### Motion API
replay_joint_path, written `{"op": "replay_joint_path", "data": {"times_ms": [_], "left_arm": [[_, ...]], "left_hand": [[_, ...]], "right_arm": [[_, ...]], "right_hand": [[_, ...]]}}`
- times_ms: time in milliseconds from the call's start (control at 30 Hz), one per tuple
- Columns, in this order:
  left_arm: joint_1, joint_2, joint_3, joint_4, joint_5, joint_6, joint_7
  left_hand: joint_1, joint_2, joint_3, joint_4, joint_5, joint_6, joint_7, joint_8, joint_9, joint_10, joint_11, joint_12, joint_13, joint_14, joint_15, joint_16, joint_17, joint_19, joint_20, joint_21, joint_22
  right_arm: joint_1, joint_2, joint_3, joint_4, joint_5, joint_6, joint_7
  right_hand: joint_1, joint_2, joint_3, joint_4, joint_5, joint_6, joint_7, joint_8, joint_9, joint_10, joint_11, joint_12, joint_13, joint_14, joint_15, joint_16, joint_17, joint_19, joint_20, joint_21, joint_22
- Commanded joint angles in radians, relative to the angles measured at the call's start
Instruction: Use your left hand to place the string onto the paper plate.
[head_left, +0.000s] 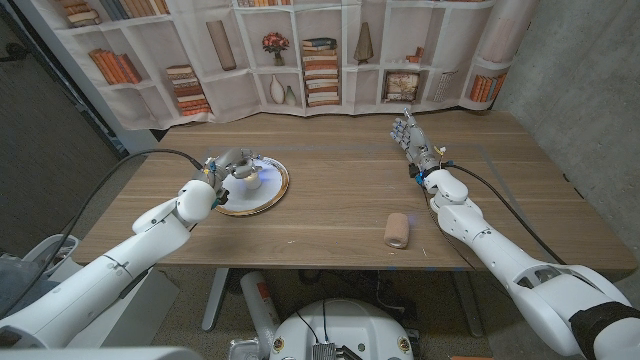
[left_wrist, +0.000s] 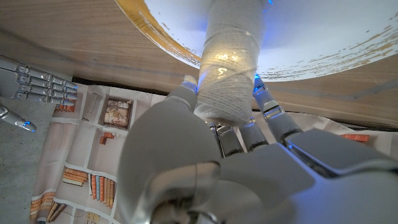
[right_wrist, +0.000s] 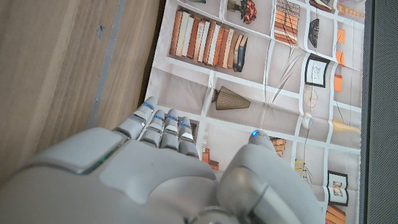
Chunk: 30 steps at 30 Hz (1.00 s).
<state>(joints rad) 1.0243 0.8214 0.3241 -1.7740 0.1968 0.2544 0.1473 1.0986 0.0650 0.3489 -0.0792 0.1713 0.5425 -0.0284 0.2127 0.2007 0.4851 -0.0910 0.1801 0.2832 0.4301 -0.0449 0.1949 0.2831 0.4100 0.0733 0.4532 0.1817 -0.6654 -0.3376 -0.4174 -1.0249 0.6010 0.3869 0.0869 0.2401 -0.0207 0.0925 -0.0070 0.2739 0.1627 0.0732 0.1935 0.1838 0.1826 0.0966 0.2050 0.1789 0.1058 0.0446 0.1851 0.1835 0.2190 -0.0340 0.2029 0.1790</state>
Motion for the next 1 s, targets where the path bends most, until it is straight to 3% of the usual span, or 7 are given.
{"op": "replay_joint_path", "data": {"times_ms": [33,233,600,1000], "left_arm": [[0.000,-0.003,-0.008,0.001,-0.013,0.002,-0.014],[-0.001,0.000,-0.010,-0.003,-0.016,0.007,-0.023],[0.007,0.002,-0.019,-0.019,-0.019,0.005,-0.021],[0.036,0.005,-0.046,-0.057,-0.024,0.030,-0.006]], "left_hand": [[-0.015,-0.005,-0.009,0.002,0.010,-0.022,-0.001,-0.007,0.003,-0.024,0.000,0.001,0.001,-0.018,-0.020,-0.003,0.003,-0.009,0.002,-0.006,0.003],[-0.032,-0.007,-0.016,0.007,0.013,-0.054,0.003,-0.014,0.004,-0.064,0.008,0.001,0.000,-0.034,-0.017,0.001,0.004,-0.024,0.013,-0.015,0.004],[-0.136,-0.056,-0.076,0.047,0.027,-0.115,-0.026,-0.020,0.003,-0.144,-0.003,0.004,-0.010,-0.094,-0.009,0.000,0.004,-0.080,0.050,-0.048,0.007],[-0.185,-0.058,-0.095,0.074,0.035,-0.122,-0.030,-0.015,0.005,-0.162,-0.002,0.008,-0.015,-0.112,0.002,0.002,0.004,-0.102,0.067,-0.060,0.010]], "right_arm": [[0.003,-0.001,-0.002,-0.005,-0.002,-0.006,0.000],[0.003,-0.002,-0.002,-0.005,-0.001,-0.008,0.002],[-0.004,-0.006,0.004,-0.007,0.005,-0.005,0.002],[-0.005,-0.009,0.008,-0.008,0.011,-0.004,0.010]], "right_hand": [[0.004,0.010,-0.006,0.002,0.005,0.010,0.004,0.003,0.001,0.006,-0.002,0.006,0.003,0.009,-0.001,0.005,0.002,0.005,0.001,0.000,0.005],[0.004,0.010,-0.007,0.001,0.004,0.011,0.004,0.003,0.001,0.007,-0.004,0.006,0.003,0.010,-0.001,0.005,0.002,0.005,0.001,0.000,0.005],[0.004,0.011,-0.008,0.001,0.004,0.017,0.004,0.005,0.001,0.013,-0.002,0.008,0.003,0.012,-0.001,0.005,0.002,0.006,0.001,0.000,0.005],[0.004,0.012,-0.009,0.000,0.004,0.020,0.002,0.005,0.001,0.016,-0.003,0.008,0.004,0.013,-0.002,0.005,0.002,0.007,0.002,0.000,0.005]]}}
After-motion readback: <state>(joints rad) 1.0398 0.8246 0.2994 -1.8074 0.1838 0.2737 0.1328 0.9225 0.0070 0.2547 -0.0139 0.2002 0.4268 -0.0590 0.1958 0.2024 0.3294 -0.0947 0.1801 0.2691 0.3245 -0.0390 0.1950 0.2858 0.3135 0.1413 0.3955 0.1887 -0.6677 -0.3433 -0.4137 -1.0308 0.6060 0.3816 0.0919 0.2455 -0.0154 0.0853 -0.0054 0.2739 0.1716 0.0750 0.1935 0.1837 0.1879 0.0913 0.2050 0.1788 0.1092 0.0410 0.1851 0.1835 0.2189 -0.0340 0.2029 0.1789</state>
